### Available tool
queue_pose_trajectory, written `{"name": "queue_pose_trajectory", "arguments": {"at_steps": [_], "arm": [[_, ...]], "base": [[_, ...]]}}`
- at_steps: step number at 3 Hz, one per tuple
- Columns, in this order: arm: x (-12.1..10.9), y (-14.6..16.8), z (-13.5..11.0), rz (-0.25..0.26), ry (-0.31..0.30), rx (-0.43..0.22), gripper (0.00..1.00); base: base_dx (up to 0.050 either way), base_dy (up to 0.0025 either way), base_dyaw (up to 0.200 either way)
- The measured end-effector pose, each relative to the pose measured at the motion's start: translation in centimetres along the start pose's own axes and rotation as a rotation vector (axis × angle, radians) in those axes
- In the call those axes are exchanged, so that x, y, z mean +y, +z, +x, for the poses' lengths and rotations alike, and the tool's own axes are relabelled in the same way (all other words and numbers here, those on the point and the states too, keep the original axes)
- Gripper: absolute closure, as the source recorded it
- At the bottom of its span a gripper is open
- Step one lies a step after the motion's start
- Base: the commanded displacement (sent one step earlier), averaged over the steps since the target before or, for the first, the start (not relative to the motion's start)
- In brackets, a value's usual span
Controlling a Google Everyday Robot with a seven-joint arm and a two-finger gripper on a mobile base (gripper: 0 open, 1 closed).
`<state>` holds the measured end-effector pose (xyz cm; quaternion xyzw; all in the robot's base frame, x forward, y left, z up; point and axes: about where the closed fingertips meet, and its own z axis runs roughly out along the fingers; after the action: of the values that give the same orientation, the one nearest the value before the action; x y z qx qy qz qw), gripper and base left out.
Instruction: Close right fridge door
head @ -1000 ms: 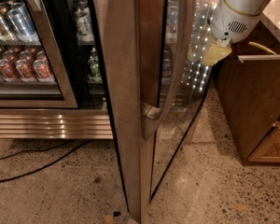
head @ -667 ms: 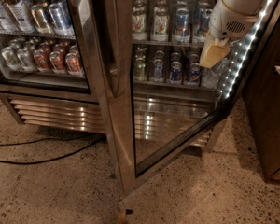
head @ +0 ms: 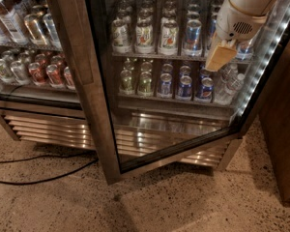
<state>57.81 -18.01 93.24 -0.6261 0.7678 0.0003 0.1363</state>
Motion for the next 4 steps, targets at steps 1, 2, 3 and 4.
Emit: {"name": "queue_pose_trajectory", "arguments": {"at_steps": [1,2,3,4], "arm": [[0.00,0.00,0.00,0.000,0.000,0.000,1.00],[0.00,0.00,0.00,0.000,0.000,0.000,1.00],[0.00,0.00,0.00,0.000,0.000,0.000,1.00],[0.00,0.00,0.00,0.000,0.000,0.000,1.00]], "base": [[0.050,-0.00004,0.001],[0.050,-0.00006,0.001],[0.049,0.00002,-0.001],[0.049,0.00000,0.000]]}}
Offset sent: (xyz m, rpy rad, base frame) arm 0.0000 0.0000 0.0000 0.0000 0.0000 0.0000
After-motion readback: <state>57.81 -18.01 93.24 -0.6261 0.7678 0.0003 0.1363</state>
